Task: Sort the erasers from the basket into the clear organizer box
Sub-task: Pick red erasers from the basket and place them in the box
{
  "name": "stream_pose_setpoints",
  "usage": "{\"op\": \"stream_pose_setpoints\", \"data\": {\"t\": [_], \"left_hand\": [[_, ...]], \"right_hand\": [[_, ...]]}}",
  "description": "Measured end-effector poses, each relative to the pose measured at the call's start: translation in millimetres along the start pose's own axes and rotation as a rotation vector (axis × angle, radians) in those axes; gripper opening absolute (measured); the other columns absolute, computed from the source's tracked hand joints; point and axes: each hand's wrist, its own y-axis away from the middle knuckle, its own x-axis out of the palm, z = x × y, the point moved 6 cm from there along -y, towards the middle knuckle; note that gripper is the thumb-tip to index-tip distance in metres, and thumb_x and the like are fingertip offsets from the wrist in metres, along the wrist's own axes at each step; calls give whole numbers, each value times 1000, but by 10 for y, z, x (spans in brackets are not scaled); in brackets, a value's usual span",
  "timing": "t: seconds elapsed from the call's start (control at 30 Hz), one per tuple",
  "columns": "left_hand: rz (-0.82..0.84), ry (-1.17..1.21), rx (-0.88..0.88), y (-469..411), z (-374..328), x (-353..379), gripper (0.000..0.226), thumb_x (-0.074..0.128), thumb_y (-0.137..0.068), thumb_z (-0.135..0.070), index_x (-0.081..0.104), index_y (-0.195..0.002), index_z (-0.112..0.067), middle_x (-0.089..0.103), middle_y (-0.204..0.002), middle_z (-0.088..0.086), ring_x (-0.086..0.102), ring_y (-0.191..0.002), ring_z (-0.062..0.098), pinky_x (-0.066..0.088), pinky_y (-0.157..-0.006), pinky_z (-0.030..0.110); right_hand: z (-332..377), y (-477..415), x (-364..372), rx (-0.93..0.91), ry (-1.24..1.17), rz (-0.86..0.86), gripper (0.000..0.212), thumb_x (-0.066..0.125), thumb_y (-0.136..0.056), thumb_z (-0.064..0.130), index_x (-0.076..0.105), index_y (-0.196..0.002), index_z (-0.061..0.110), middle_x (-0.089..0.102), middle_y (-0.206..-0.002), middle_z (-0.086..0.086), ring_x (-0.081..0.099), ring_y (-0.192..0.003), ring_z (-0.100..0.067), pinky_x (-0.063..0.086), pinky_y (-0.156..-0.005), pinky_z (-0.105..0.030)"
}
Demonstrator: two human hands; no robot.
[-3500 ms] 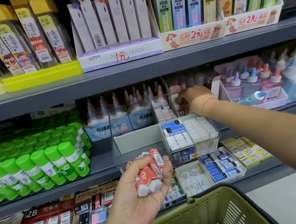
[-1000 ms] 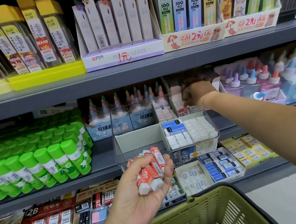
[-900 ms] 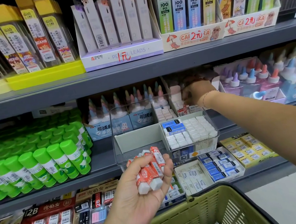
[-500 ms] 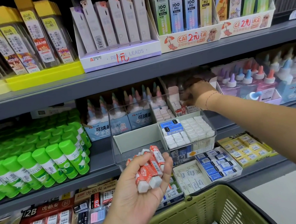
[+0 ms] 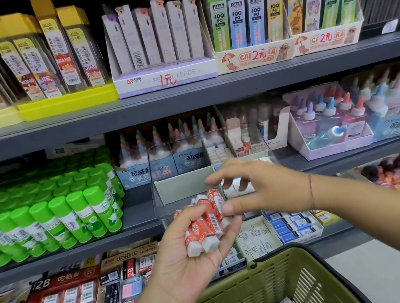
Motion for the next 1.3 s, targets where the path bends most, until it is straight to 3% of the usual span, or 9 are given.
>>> {"op": "stream_pose_setpoints", "data": {"t": [0.1,0.37,0.53,0.67,0.73,0.83,0.9,1.1,1.3], "left_hand": [[6,-39,-38,22,47,-3,53,74,-54,5,60,-105,5,65,-108,32,66,-96,45,58,-62,49],[-9,-3,-79,-4,71,-13,63,73,-55,6,55,-115,4,63,-111,35,65,-97,48,60,-61,50],[-32,-5,-67,-34,43,-46,64,69,-62,2,54,-125,4,65,-106,29,67,-89,41,59,-55,41],[-29,-37,-63,-38,35,-60,73,70,-60,1,52,-130,6,64,-102,27,68,-87,39,59,-55,39],[-27,-39,-60,-38,28,-62,71,69,-62,0,52,-131,6,64,-102,27,68,-87,39,59,-54,38],[-27,-41,-59,-40,29,-72,73,70,-60,1,52,-130,6,65,-102,28,68,-88,40,59,-54,38],[-25,-45,-59,-42,29,-67,74,70,-59,1,52,-130,6,65,-102,28,68,-87,40,59,-54,38],[-33,-36,-60,-63,34,-70,73,70,-61,1,51,-131,6,65,-102,28,68,-89,40,59,-56,40],[-27,-36,-59,-61,10,-82,78,72,-57,3,51,-131,6,65,-104,28,67,-93,40,59,-57,40]], "right_hand": [[-92,23,89,83,-44,25,48,71,-81,32,58,-126,19,56,-113,2,54,-101,-3,48,-84,-17],[-153,81,46,129,-532,-24,25,74,-76,2,56,-92,-1,68,-84,-7,63,-69,-6,51,-63,-17],[-217,113,-82,212,-866,-122,25,57,-82,25,43,-95,10,72,-80,-11,71,-73,-25,58,-59,-28],[-492,24,-526,305,-912,-270,13,43,-98,21,38,-103,10,64,-75,-15,71,-73,-37,58,-55,-31],[-689,-52,-803,390,-797,-344,10,43,-100,16,38,-98,7,55,-77,-15,71,-66,-32,58,-53,-32],[-949,-133,-1157,559,20,-367,34,57,-94,21,41,-68,6,51,-54,-3,55,-42,-9,44,-43,-16],[-984,-231,-1259,596,434,-315,43,65,-88,30,43,-59,7,47,-43,2,43,-42,-10,32,-40,-22],[-879,-626,-1159,466,705,-85,12,64,-88,29,61,-95,20,59,-91,-8,55,-82,-28,43,-68,-26],[-1165,-843,-999,589,816,8,21,50,-95,10,63,-108,2,65,-107,-16,56,-84,-28,42,-76,-25]]}}
